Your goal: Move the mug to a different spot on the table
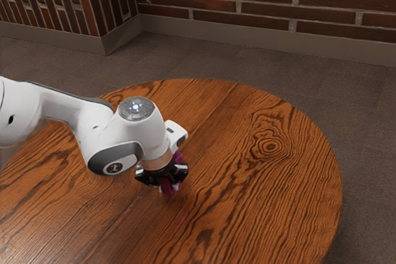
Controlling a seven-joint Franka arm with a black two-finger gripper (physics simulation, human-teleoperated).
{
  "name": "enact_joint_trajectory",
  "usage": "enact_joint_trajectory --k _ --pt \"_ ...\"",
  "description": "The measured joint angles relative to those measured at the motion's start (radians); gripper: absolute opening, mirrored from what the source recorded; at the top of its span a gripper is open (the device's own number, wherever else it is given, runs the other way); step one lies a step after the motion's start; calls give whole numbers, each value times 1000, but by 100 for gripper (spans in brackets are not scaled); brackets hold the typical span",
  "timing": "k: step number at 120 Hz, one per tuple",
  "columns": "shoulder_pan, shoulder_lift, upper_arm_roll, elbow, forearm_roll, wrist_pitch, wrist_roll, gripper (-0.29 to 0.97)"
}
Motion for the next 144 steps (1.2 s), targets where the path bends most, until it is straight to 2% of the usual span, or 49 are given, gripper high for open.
enact_joint_trajectory --k 40,49,58,64,70,109,144 --pt "-71 14 106 51 118 -20 -9 11" --pt "-41 46 113 83 138 -21 -11 11" --pt "47 83 114 120 150 -22 -11 11" --pt "105 106 114 144 156 -22 -10 11" --pt "126 121 114 163 159 -23 -8 10" --pt "113 238 113 283 169 -24 -1 11" --pt "99 299 113 310 168 -24 2 11"
